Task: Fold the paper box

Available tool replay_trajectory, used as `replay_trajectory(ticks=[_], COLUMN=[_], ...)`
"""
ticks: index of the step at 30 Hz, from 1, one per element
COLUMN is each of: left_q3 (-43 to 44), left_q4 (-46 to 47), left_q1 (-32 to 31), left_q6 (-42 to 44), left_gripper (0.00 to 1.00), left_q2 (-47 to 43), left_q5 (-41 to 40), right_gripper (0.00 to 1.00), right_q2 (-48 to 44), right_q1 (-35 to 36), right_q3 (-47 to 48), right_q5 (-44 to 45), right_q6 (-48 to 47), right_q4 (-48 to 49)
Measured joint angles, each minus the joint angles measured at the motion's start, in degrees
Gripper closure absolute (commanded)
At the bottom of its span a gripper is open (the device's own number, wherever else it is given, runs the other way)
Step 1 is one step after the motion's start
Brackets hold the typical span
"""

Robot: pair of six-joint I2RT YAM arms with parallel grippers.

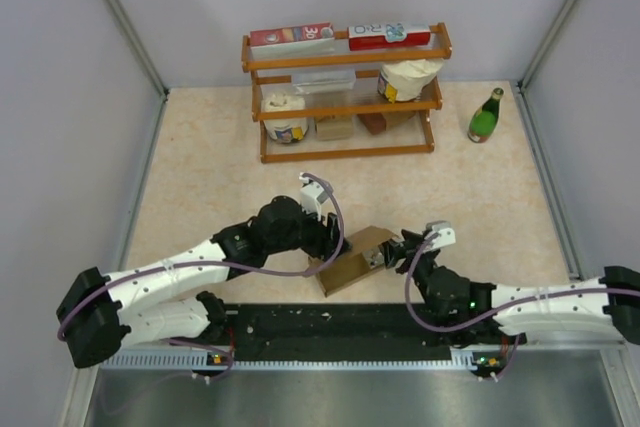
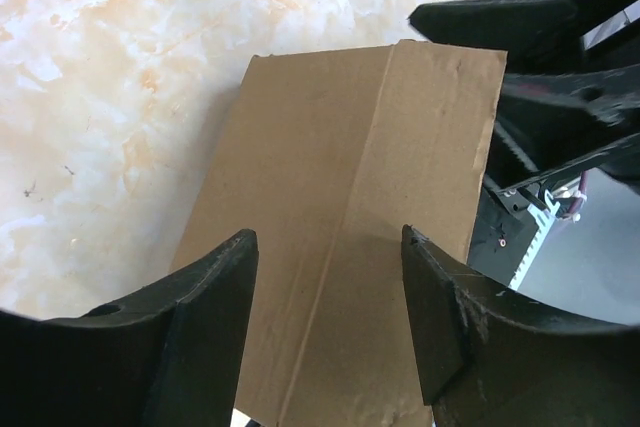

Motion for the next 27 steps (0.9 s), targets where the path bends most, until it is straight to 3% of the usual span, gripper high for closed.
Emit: replay_trajectory(ticks=[8,12,19,27], left_q3=[-0.6,-0.8,-1.2,-1.5], left_q4=[1.6,2.3,3.1,3.3], left_q1=[-1.9,-3.5,-6.1,-7.6], left_q6=[-0.6,-0.7,-1.2,-1.9], left_gripper=[0.39,0.41,0.42,0.43], left_q2=[1.2,2.0,4.0,5.6], left_q5=[-1.4,-2.1,-3.6,-4.8], right_gripper=[0.44,0.44,0.44,0.44], right_q2=[-30.4,-38.6,-37.8,-32.5], right_q1=[0.4,0.5,0.6,0.6], right_q3=[-0.1,-0.1,2.7,7.0], right_q5=[3.4,6.1,7.7,7.3], right_q6=[10.0,12.1,14.1,14.9], right_q4=[-26.7,-35.9,-46.9,-49.7])
